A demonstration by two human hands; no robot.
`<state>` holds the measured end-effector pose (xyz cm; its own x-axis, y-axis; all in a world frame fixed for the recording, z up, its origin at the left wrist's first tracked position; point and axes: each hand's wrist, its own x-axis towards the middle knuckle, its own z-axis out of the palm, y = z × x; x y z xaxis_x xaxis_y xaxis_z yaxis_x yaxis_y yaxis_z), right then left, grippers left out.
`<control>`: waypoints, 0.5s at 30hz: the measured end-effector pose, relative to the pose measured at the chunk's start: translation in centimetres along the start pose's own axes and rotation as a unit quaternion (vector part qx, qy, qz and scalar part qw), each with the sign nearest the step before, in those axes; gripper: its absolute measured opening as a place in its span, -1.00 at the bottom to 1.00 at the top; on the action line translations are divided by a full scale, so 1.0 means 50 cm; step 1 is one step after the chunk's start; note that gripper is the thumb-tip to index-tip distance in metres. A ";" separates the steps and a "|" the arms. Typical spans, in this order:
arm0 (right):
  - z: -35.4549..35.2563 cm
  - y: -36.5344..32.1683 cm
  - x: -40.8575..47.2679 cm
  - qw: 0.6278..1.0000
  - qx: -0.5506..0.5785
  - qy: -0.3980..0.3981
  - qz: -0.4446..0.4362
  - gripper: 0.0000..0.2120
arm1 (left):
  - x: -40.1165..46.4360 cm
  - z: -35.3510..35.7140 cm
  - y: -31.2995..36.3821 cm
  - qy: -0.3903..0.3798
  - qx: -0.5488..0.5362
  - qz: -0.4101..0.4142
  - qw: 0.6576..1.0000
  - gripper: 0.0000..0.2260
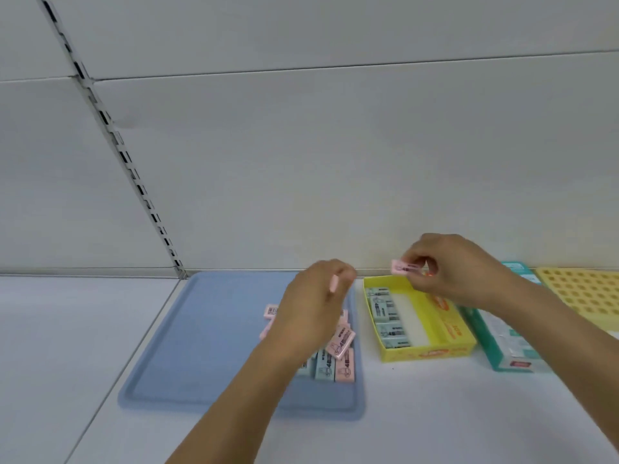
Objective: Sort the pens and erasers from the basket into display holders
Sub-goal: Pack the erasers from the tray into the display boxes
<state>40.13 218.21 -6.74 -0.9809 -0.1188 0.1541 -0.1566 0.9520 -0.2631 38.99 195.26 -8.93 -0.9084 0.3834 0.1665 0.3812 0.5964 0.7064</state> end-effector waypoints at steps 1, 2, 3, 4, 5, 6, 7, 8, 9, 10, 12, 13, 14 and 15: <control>0.006 0.001 -0.005 0.999 -0.034 -0.018 -0.004 -0.84 | 0.005 0.019 0.005 -0.023 0.061 0.059 0.996 -0.75; 0.014 0.001 -0.009 0.997 -0.077 -0.029 -0.011 -0.82 | 0.008 0.036 0.008 -0.049 0.108 0.117 0.986 -0.75; 0.022 -0.001 -0.009 0.991 -0.126 -0.035 -0.020 -0.80 | 0.012 0.053 0.006 -0.071 0.152 0.163 0.972 -0.77; 0.028 -0.004 -0.009 0.983 -0.177 -0.037 -0.030 -0.78 | 0.015 0.066 0.002 -0.088 0.196 0.189 0.958 -0.80; 0.033 -0.007 -0.008 0.974 -0.219 -0.038 -0.040 -0.77 | 0.019 0.078 -0.004 -0.102 0.237 0.195 0.946 -0.80; 0.038 -0.010 -0.007 0.967 -0.248 -0.038 -0.049 -0.77 | 0.022 0.086 -0.011 -0.114 0.264 0.186 0.939 -0.77; 0.042 -0.012 -0.006 0.962 -0.266 -0.038 -0.053 -0.77 | 0.025 0.092 -0.016 -0.123 0.276 0.176 0.937 -0.73; 0.048 -0.015 -0.004 0.958 -0.277 -0.038 -0.054 -0.76 | 0.028 0.094 -0.017 -0.127 0.284 0.168 0.935 -0.69; 0.053 -0.016 -0.002 0.957 -0.284 -0.039 -0.050 -0.76 | 0.031 0.095 -0.019 -0.129 0.289 0.166 0.934 -0.66; 0.058 -0.017 -0.001 0.957 -0.284 -0.039 -0.045 -0.75 | 0.031 0.095 -0.018 -0.129 0.293 0.168 0.932 -0.64; 0.068 -0.016 0.001 0.961 -0.272 -0.037 -0.035 -0.76 | 0.033 0.096 -0.018 -0.132 0.296 0.169 0.931 -0.63; 0.072 -0.015 0.000 0.963 -0.266 -0.034 -0.032 -0.77 | 0.034 0.097 -0.019 -0.134 0.294 0.167 0.931 -0.62; 0.075 -0.013 -0.001 0.965 -0.259 -0.027 -0.030 -0.78 | 0.034 0.098 -0.020 -0.135 0.291 0.166 0.932 -0.62; 0.078 -0.010 -0.002 0.968 -0.249 -0.018 -0.031 -0.79 | 0.035 0.099 -0.021 -0.134 0.287 0.167 0.934 -0.62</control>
<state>39.87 216.65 -10.34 -0.9763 -0.1813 0.1184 -0.1494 0.9597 0.2379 37.85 198.79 -12.80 -0.6763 0.7325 0.0784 0.7345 0.6624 0.1471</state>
